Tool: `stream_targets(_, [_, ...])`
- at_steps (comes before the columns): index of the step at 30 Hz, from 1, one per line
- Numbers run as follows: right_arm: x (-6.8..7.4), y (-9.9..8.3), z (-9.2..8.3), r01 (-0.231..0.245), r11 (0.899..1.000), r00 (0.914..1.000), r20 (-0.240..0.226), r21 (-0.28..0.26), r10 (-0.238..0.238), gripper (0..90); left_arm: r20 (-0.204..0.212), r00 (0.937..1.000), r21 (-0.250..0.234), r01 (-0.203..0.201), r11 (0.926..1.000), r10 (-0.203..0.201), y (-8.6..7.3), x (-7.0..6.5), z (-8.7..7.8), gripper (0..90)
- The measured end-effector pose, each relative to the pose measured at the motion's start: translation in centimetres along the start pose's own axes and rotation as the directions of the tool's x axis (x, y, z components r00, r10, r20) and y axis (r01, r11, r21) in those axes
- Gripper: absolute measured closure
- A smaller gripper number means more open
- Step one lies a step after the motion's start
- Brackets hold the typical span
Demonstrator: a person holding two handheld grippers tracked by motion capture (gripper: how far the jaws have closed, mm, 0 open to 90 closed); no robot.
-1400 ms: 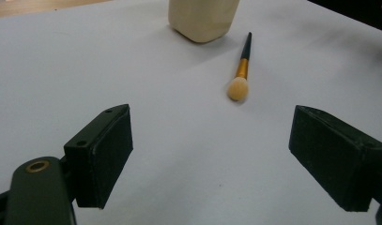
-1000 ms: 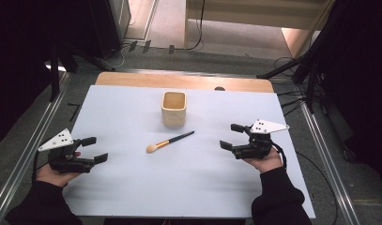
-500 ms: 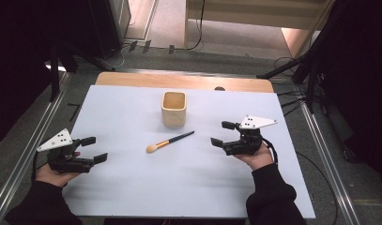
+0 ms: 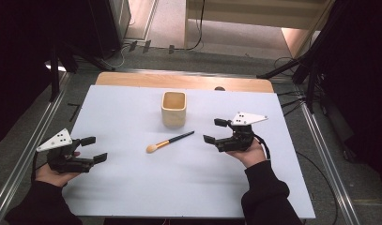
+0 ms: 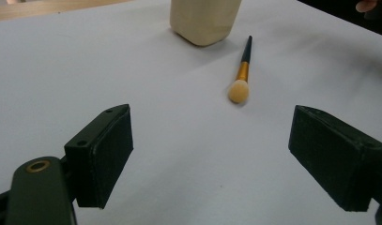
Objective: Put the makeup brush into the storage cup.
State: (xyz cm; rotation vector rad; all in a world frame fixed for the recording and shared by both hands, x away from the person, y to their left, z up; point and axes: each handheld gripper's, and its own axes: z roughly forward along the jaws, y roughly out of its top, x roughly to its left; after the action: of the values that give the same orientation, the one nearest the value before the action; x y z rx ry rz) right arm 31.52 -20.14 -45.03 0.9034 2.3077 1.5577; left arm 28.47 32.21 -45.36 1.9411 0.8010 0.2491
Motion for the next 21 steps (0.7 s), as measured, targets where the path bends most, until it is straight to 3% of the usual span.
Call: stream_targets(21, [0.5, 2.3, 4.0, 0.013, 0.999, 0.9989, -0.045, -0.029, -0.014, 20.2, 0.006, 1.0, -0.004, -0.001, 1.0, 0.002, 0.0, 0.0, -0.1, 14.6])
